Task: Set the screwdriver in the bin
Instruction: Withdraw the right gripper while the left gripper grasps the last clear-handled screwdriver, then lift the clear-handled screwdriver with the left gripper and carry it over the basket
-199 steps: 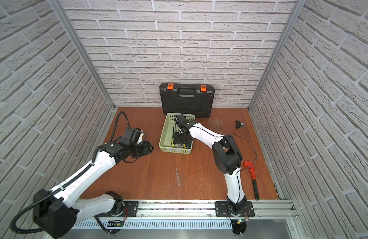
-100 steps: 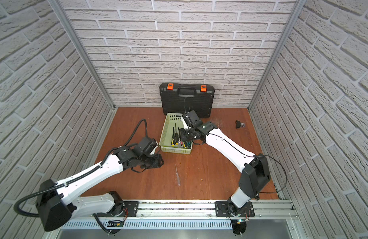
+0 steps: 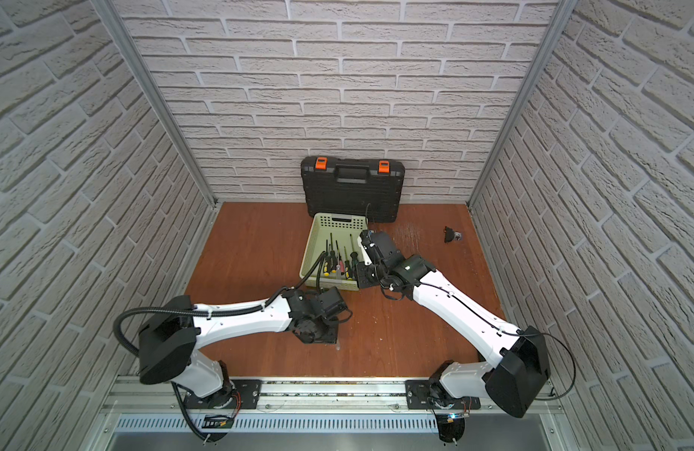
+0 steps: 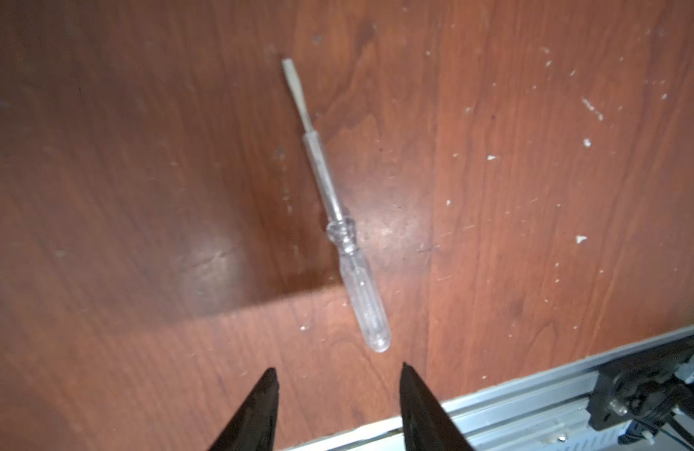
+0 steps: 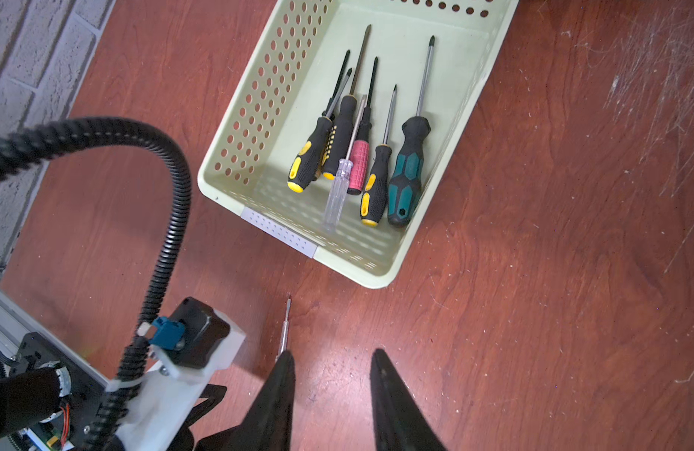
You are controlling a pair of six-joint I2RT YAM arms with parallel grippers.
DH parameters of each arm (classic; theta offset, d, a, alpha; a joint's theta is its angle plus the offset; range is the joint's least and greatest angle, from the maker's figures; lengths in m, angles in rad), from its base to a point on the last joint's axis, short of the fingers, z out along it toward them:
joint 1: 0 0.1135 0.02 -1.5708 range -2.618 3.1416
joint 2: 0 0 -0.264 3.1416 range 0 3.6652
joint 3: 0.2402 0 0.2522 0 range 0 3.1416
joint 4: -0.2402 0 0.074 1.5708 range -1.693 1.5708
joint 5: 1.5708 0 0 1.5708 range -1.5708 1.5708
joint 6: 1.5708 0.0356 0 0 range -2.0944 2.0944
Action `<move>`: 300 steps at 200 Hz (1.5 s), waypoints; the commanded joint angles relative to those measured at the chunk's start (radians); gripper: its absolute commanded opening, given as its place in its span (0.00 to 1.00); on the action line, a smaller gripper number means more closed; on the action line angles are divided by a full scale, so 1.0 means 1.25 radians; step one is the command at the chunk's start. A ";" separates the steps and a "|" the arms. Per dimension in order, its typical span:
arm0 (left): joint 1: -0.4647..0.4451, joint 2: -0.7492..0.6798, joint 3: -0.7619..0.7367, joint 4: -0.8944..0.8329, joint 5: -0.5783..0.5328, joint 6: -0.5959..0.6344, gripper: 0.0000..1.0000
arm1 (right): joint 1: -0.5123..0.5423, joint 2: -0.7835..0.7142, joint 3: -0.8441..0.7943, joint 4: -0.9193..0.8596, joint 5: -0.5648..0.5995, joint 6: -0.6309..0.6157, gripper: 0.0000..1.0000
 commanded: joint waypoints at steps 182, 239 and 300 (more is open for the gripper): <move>0.013 0.161 0.060 -0.009 0.007 -0.002 0.11 | 0.001 -0.094 -0.122 0.057 -0.004 0.045 0.33; 0.001 0.092 0.036 -0.047 -0.003 0.002 0.02 | 0.001 -0.128 -0.115 0.053 -0.004 0.057 0.33; -0.025 -0.080 0.074 -0.266 -0.005 0.070 0.02 | 0.001 -0.131 -0.062 0.006 0.016 0.036 0.33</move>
